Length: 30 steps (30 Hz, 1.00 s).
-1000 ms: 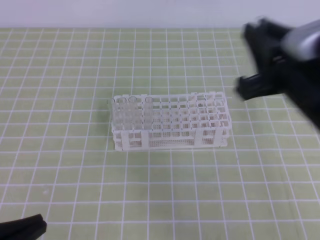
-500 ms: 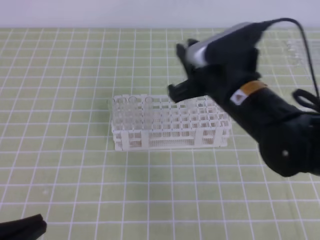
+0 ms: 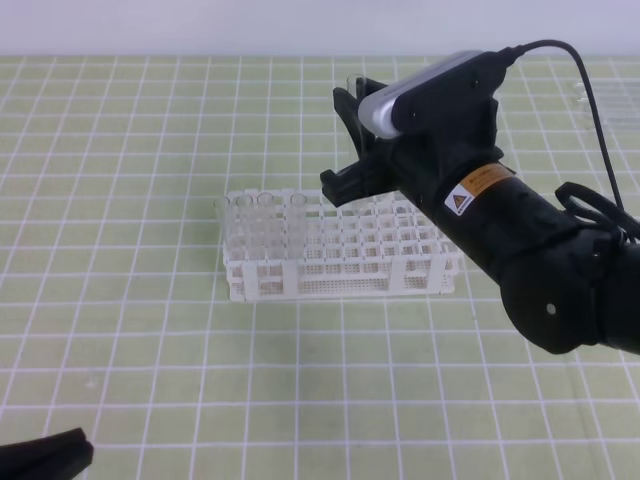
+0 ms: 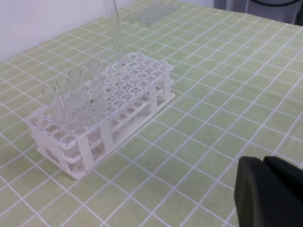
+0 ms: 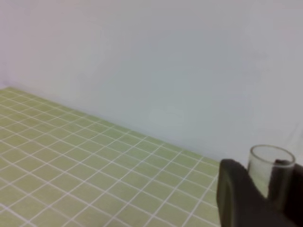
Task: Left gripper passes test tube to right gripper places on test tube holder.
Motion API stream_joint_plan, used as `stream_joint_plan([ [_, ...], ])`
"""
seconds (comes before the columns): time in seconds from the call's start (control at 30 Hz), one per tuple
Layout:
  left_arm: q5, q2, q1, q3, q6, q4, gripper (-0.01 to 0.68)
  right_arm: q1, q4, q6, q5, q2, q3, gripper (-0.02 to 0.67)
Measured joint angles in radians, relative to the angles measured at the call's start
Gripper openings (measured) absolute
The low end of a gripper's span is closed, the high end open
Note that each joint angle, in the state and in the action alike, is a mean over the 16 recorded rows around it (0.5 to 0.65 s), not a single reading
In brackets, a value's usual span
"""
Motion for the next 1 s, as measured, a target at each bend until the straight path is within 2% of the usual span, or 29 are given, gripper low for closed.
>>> stream_joint_plan([
  [0.6, 0.005, -0.003, -0.001, 0.0, 0.0, 0.0, -0.002, 0.0, -0.021, 0.003, -0.031, 0.015, 0.0, 0.102],
  [1.0, 0.006, -0.004, -0.001, 0.0, 0.0, 0.0, -0.002, 0.0, -0.11, 0.108, -0.11, 0.064, 0.0, 0.102],
])
